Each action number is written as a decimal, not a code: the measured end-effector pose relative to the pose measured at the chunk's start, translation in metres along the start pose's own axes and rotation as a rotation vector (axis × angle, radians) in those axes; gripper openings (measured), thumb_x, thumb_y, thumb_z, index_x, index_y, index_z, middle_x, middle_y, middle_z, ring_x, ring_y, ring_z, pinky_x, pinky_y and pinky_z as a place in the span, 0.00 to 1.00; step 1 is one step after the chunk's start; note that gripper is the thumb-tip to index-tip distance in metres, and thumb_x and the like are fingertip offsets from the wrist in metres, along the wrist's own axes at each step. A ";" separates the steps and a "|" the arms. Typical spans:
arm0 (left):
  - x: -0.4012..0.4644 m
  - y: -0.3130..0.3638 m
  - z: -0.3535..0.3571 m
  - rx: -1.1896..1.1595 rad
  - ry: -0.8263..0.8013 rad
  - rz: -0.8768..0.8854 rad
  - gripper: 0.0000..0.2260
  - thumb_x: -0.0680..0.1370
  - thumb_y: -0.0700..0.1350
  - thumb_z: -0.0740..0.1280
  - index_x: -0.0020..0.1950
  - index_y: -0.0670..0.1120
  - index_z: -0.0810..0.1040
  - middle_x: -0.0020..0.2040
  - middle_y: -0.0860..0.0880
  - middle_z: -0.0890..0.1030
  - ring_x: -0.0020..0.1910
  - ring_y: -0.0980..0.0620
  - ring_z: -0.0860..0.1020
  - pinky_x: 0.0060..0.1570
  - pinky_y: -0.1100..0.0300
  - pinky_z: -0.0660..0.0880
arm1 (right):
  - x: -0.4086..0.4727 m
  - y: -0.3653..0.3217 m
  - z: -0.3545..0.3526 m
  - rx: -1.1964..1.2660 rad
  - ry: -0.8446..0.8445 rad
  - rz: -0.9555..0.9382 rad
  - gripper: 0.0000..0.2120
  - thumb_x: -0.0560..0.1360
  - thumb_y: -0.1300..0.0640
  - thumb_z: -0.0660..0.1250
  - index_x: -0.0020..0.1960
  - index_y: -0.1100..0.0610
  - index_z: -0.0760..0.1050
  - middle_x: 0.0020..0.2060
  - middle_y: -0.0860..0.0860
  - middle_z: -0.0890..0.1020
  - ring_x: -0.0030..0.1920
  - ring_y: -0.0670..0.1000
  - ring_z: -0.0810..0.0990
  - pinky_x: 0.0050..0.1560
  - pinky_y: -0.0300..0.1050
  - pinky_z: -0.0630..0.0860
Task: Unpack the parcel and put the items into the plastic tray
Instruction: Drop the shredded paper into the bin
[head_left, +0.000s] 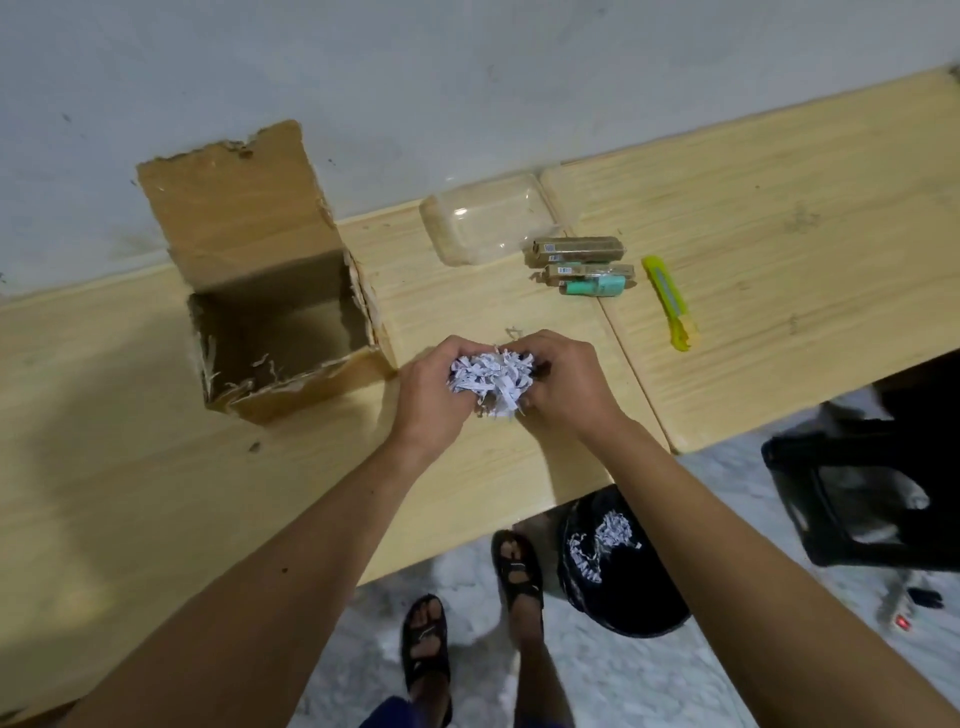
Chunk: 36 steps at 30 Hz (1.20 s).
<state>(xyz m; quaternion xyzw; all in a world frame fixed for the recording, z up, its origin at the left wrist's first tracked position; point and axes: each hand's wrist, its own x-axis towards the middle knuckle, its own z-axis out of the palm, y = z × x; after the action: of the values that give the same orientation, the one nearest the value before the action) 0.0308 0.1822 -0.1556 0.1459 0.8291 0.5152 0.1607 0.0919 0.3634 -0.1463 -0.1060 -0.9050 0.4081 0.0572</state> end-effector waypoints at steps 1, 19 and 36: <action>-0.002 0.006 0.002 -0.013 -0.016 0.004 0.28 0.66 0.31 0.68 0.54 0.61 0.83 0.51 0.54 0.88 0.52 0.49 0.86 0.52 0.46 0.83 | -0.007 -0.001 -0.004 0.023 0.024 0.032 0.20 0.64 0.64 0.79 0.55 0.53 0.87 0.47 0.50 0.87 0.45 0.50 0.85 0.47 0.50 0.82; -0.102 0.104 0.199 -0.078 -0.485 0.094 0.22 0.71 0.32 0.73 0.56 0.58 0.84 0.49 0.58 0.88 0.50 0.57 0.86 0.52 0.53 0.83 | -0.224 0.081 -0.157 0.052 0.339 0.473 0.18 0.69 0.62 0.80 0.57 0.52 0.86 0.50 0.49 0.86 0.50 0.49 0.84 0.54 0.52 0.82; -0.154 0.049 0.278 0.117 -0.773 0.059 0.31 0.68 0.38 0.81 0.69 0.55 0.78 0.65 0.56 0.82 0.65 0.56 0.80 0.67 0.56 0.77 | -0.338 0.168 -0.133 0.073 0.179 0.597 0.29 0.67 0.60 0.79 0.66 0.45 0.79 0.56 0.44 0.78 0.54 0.46 0.80 0.54 0.48 0.82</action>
<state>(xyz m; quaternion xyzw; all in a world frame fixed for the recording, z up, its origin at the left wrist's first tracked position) 0.2901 0.3642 -0.2097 0.3620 0.7307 0.3785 0.4379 0.4695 0.4876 -0.1904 -0.4004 -0.8101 0.4279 0.0183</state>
